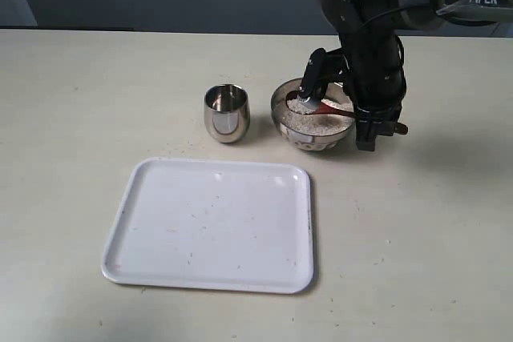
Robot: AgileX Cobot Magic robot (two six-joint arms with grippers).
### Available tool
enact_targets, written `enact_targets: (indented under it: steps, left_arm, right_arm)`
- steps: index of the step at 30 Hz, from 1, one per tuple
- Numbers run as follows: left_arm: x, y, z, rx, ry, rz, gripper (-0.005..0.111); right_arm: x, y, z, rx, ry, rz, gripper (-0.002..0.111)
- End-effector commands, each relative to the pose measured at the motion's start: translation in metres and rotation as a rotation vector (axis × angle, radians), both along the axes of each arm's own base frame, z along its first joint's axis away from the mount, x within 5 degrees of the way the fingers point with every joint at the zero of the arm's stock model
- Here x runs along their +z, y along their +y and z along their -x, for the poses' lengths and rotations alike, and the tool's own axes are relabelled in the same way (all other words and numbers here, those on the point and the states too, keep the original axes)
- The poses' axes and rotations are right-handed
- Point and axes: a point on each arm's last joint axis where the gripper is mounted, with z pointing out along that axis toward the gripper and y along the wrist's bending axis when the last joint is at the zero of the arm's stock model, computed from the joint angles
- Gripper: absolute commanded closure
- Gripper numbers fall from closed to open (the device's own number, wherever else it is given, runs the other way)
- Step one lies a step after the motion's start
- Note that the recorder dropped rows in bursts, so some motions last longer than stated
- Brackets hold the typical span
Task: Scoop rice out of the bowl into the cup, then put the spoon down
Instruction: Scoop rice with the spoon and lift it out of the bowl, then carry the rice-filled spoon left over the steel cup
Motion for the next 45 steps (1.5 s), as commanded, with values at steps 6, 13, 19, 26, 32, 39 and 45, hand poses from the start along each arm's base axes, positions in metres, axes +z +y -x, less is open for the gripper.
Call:
enact_targets:
  steps: [6, 13, 19, 26, 32, 39, 45]
  left_arm:
    - [0.002, 0.000, 0.000, -0.002, -0.011, 0.004, 0.106]
    - [0.002, 0.000, 0.000, -0.002, -0.011, 0.004, 0.106]
    - [0.002, 0.000, 0.000, -0.002, -0.011, 0.004, 0.106]
    - [0.002, 0.000, 0.000, -0.002, -0.011, 0.002, 0.106]
    - [0.002, 0.000, 0.000, -0.002, -0.011, 0.002, 0.106]
    - [0.002, 0.000, 0.000, -0.002, -0.011, 0.002, 0.106]
    - [0.002, 0.000, 0.000, -0.002, -0.011, 0.002, 0.106]
  right_arm:
    - [0.016, -0.001, 0.001, 0.004, -0.034, -0.021, 0.108]
    - [0.021, -0.002, 0.001, 0.005, -0.045, -0.026, 0.108]
    - [0.020, -0.001, 0.002, 0.000, -0.041, -0.032, 0.108]
    - [0.016, 0.002, 0.004, -0.017, -0.013, -0.058, 0.108]
    - [0.008, 0.003, 0.003, -0.019, 0.004, -0.049, 0.108]
    - [0.022, 0.010, -0.003, -0.032, -0.028, -0.106, 0.108]
    - [0.035, 0.018, -0.007, -0.051, -0.045, -0.183, 0.108]
